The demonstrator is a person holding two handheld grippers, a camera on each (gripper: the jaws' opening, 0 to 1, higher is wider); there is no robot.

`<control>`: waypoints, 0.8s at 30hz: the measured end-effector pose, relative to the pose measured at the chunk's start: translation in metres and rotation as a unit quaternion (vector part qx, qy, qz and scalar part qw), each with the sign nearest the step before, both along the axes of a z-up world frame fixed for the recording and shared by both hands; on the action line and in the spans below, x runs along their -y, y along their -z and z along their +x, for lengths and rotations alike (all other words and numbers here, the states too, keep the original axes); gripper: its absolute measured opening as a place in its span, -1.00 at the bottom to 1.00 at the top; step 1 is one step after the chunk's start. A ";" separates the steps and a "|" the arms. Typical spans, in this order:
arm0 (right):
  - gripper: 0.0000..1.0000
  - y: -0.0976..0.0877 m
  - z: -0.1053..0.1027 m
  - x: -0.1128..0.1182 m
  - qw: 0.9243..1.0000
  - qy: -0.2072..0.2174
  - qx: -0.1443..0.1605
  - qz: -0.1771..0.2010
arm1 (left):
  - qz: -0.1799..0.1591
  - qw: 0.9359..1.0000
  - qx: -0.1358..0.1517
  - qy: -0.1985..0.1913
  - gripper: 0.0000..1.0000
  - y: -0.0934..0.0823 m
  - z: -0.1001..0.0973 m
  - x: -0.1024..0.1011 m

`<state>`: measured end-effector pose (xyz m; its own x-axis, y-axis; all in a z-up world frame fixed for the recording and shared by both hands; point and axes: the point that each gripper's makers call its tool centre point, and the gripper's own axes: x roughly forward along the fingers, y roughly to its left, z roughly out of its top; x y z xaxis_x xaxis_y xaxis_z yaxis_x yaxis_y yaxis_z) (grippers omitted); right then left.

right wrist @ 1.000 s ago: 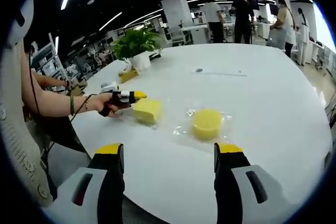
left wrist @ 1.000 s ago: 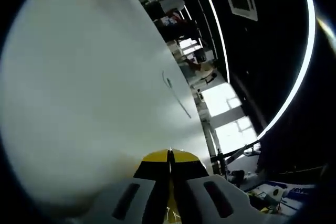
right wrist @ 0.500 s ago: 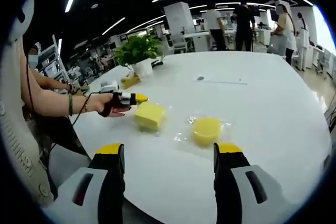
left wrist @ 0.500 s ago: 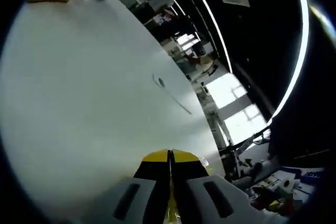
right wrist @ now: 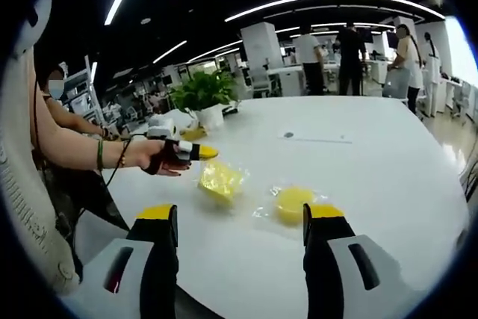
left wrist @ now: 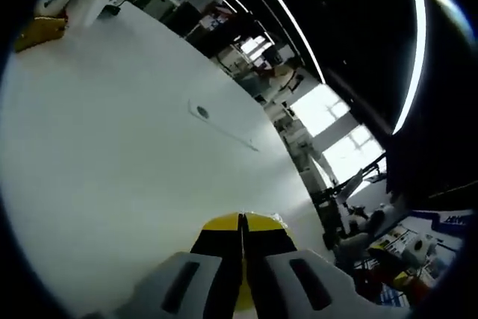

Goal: Compare the silicone blocks by pressing each to a similar depth, holding the contact briefly, and releasing to observe deformation and rebound differences across the visible hardness samples.

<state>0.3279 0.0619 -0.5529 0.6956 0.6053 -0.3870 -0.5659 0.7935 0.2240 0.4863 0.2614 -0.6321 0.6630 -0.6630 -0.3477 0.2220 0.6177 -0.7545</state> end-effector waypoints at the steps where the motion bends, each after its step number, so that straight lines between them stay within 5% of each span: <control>1: 0.26 -0.001 -0.001 0.001 1.000 0.001 0.003 0.001 | -0.001 1.000 -0.001 0.001 -1.00 -0.002 -0.002 0.002; 9: 0.25 -0.012 -0.015 0.009 1.000 0.005 0.022 0.008 | 0.002 1.000 -0.005 0.026 -1.00 -0.021 -0.019 0.025; 16: 0.25 -0.019 -0.022 0.016 0.999 0.008 0.038 0.013 | 0.040 0.998 0.021 0.045 -1.00 -0.030 -0.031 0.036; 24: 0.25 -0.030 -0.026 0.014 0.998 -0.002 0.056 0.015 | 0.041 0.998 0.040 0.040 -1.00 -0.049 -0.035 0.038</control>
<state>0.3018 0.0480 -0.5226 0.7305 0.6191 -0.2883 -0.5926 0.7844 0.1830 0.4508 0.2238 -0.5834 0.6373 -0.6860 -0.3510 0.3301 0.6547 -0.6800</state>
